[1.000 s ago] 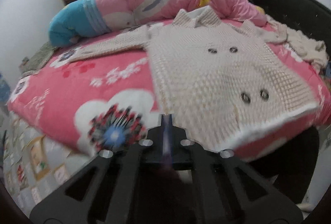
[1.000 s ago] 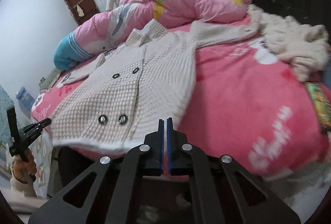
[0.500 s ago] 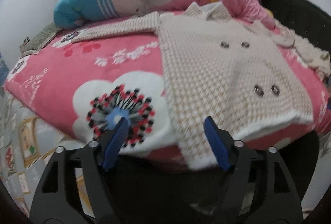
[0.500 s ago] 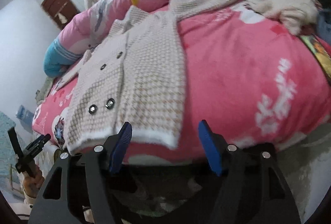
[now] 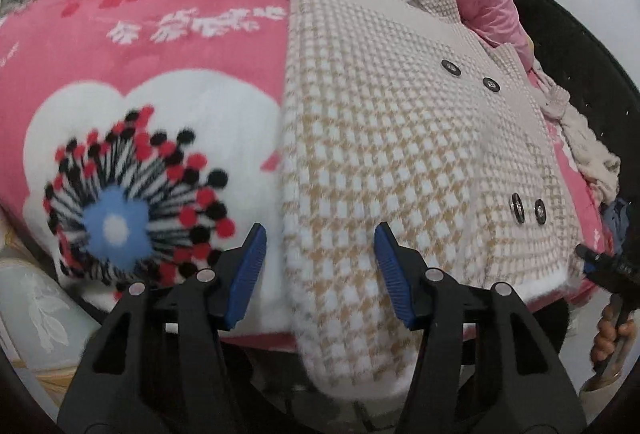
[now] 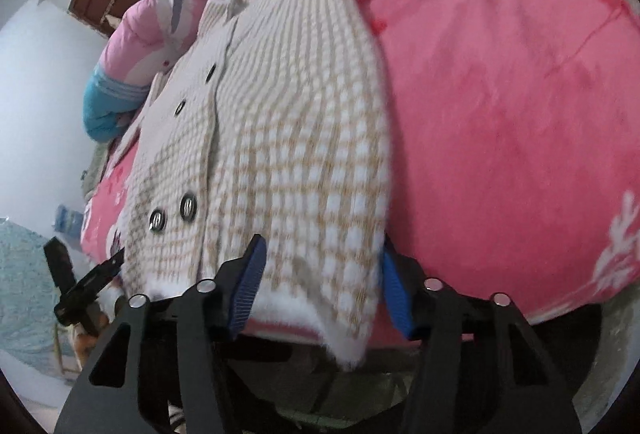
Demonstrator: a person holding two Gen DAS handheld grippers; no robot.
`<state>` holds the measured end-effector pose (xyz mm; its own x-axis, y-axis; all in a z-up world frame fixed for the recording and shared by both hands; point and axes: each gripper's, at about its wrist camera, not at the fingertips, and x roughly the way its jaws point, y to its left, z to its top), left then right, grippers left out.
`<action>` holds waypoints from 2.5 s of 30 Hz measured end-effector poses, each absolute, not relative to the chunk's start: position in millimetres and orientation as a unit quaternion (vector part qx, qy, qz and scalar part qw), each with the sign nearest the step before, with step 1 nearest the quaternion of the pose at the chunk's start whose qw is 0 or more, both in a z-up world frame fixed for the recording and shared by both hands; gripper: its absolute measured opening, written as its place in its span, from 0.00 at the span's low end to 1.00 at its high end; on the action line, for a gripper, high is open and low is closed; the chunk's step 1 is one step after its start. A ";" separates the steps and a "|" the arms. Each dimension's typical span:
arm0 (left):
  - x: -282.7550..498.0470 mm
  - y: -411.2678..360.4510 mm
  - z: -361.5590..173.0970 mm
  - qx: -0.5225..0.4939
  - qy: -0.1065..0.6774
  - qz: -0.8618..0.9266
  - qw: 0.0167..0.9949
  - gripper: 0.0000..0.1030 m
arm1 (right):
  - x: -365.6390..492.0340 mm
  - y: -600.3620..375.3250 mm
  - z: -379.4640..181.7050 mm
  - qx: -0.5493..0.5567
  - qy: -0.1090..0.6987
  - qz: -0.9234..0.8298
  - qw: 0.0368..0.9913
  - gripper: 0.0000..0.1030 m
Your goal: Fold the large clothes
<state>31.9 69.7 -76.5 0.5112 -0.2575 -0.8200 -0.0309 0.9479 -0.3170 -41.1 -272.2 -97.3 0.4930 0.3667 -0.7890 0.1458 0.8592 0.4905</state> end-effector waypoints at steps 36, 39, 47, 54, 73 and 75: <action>-22.9 66.7 -13.0 -0.037 0.435 -0.064 0.898 0.43 | -88.8 -237.4 -22.7 0.069 0.438 -0.013 0.896 0.53; 3.1 36.6 -14.1 -0.038 0.431 -0.109 0.895 0.50 | -55.6 -211.1 -29.0 0.061 0.423 0.041 0.903 0.53; 53.3 14.9 -59.3 -0.050 0.473 -0.117 0.872 0.50 | -7.3 -250.7 -91.6 0.132 0.478 0.063 0.866 0.51; 51.3 18.5 -47.8 -0.044 0.464 -0.119 0.877 0.52 | -12.1 -257.5 -53.3 0.129 0.451 0.062 0.881 0.49; 78.1 2.8 -49.0 -0.017 0.462 -0.100 0.881 0.73 | 22.8 -225.8 -58.3 0.036 0.437 -0.034 0.898 0.58; 79.7 0.7 -46.5 -0.014 0.460 -0.097 0.883 0.79 | 26.8 -211.7 -55.3 0.023 0.425 -0.021 0.905 0.65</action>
<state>79.7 0.7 -46.5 0.5585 -0.1837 -0.8089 0.1583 0.9809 -0.1135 26.8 -211.7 -55.3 0.6375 -0.0180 -0.7703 0.0572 0.9981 0.0239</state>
